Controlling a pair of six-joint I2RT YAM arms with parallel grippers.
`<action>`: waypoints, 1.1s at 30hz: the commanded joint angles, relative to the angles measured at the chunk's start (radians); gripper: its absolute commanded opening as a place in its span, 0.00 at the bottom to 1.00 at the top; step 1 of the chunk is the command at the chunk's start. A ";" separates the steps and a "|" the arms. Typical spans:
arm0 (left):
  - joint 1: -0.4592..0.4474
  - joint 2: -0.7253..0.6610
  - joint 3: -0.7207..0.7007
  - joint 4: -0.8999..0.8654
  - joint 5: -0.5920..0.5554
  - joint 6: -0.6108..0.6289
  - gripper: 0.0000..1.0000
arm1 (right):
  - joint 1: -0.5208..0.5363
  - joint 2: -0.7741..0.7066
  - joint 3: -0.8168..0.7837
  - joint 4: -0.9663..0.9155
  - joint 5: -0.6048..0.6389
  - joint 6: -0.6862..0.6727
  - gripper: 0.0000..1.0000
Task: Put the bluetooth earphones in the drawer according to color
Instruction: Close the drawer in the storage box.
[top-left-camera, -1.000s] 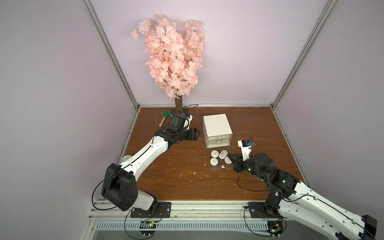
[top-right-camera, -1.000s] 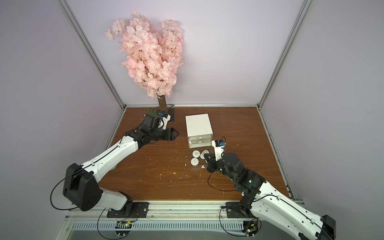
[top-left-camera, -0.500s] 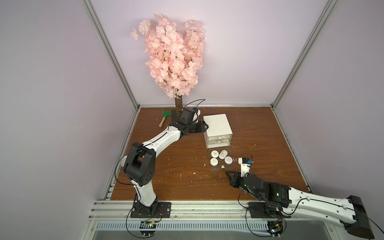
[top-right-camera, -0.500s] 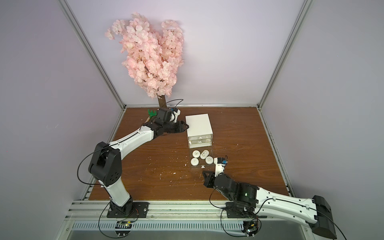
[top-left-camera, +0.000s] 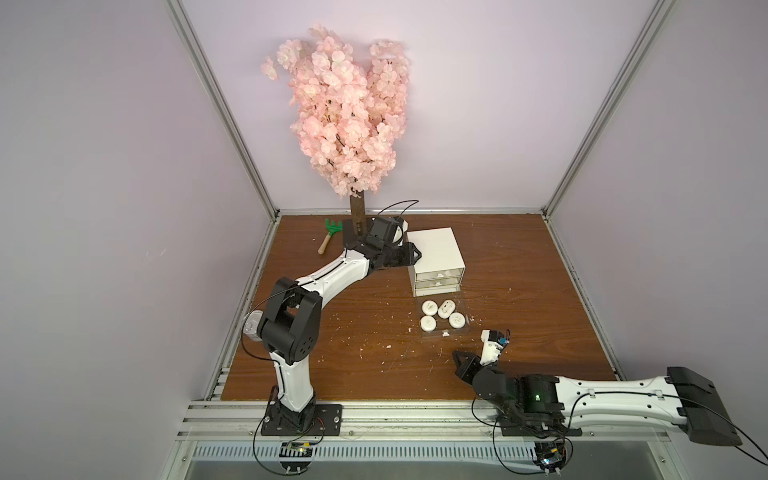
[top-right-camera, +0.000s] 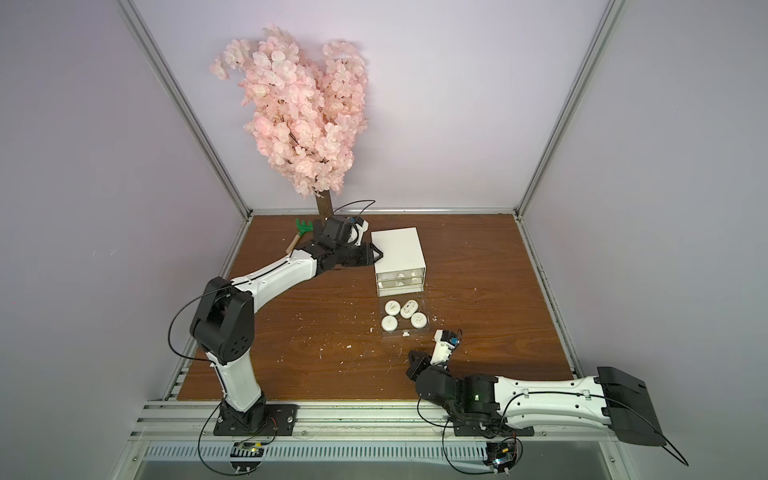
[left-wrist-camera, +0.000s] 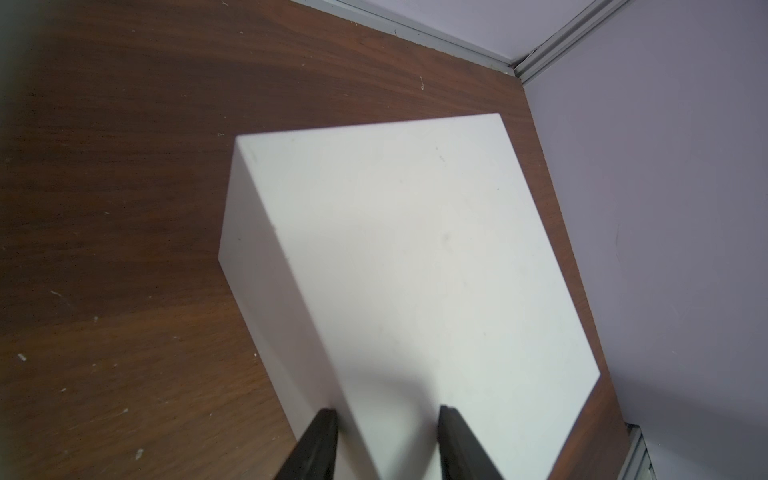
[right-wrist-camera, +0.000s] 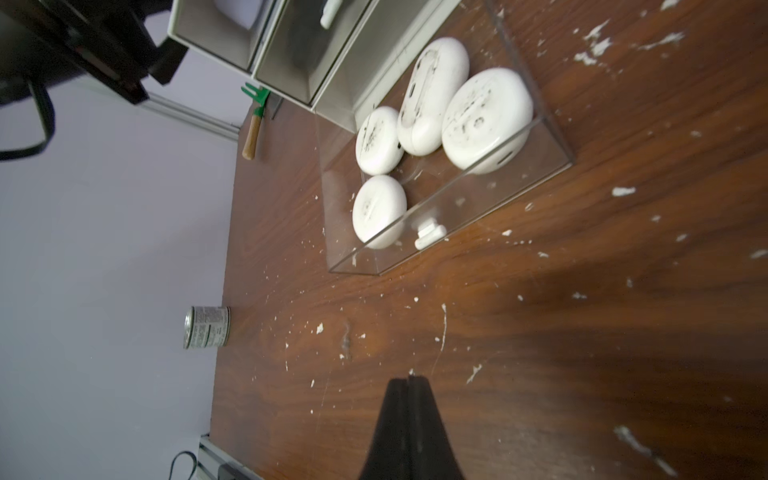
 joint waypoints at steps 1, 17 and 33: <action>-0.012 0.045 0.014 -0.004 0.009 0.018 0.43 | 0.005 0.014 -0.013 0.040 0.102 0.102 0.00; -0.032 0.086 0.039 -0.033 0.000 0.024 0.44 | -0.149 0.104 -0.108 0.308 0.010 0.036 0.00; -0.035 0.092 0.036 -0.040 -0.003 0.017 0.44 | -0.290 0.441 -0.083 0.686 -0.170 -0.072 0.00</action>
